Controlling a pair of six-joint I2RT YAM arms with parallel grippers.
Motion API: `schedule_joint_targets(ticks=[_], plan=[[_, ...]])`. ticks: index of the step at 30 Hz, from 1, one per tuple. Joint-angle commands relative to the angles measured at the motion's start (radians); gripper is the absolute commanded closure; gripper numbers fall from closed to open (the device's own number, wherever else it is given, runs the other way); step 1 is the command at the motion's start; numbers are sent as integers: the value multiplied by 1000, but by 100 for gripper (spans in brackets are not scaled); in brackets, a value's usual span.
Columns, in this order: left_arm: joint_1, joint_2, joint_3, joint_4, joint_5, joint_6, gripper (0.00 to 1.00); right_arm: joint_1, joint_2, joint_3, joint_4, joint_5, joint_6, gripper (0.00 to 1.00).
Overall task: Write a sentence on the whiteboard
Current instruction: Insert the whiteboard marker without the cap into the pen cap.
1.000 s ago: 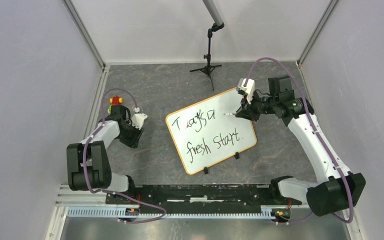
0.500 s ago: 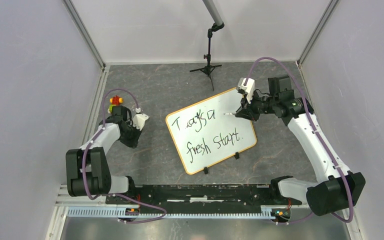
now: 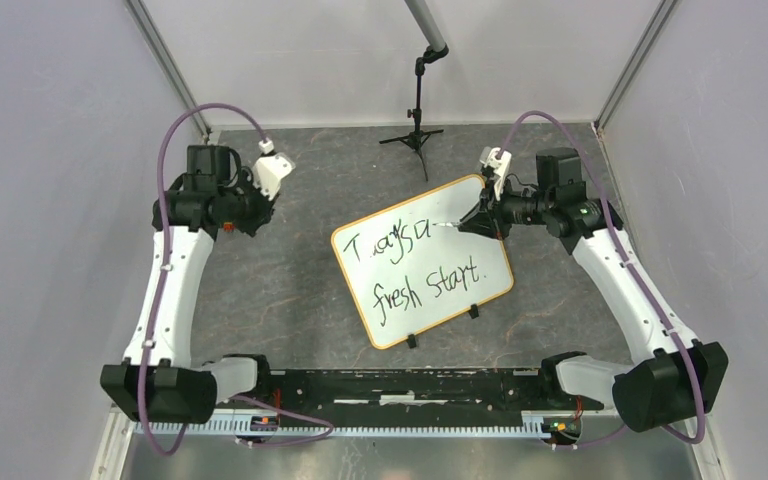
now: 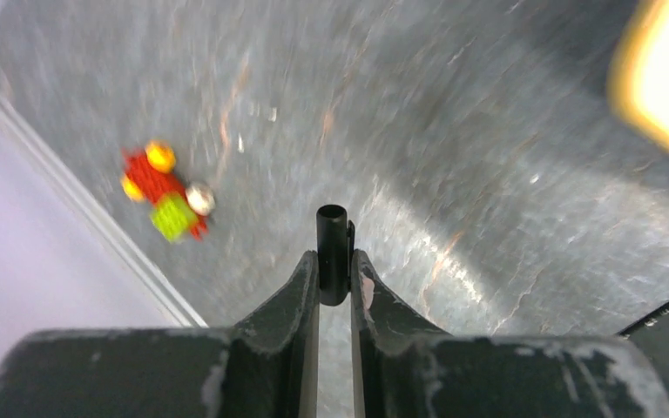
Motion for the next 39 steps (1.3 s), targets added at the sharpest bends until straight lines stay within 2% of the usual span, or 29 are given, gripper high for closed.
schedule_joint_targets(ticks=[1, 5, 7, 11, 14, 16, 25, 39], plan=[[-169, -8, 246, -235, 92, 90, 98, -2, -12, -12, 118, -149, 130, 100], [-352, 84, 475, -401, 118, 85, 97, -1, -23, -59, 192, -252, 214, 100], [-475, 117, 528, -437, 96, 74, 98, 4, -32, -88, 245, -299, 264, 100], [-695, 146, 533, -424, -10, 50, 98, 36, -51, -112, 265, -350, 283, 100], [-803, 174, 523, -408, -58, 28, 97, 70, -89, -159, 365, -368, 363, 100], [-835, 190, 525, -400, -58, 17, 98, 92, -114, -194, 444, -371, 447, 100], [-907, 236, 531, -371, -81, -11, 98, 174, -104, -227, 571, -357, 593, 100], [-951, 247, 531, -371, -85, -8, 98, 202, -86, -201, 603, -333, 633, 100]])
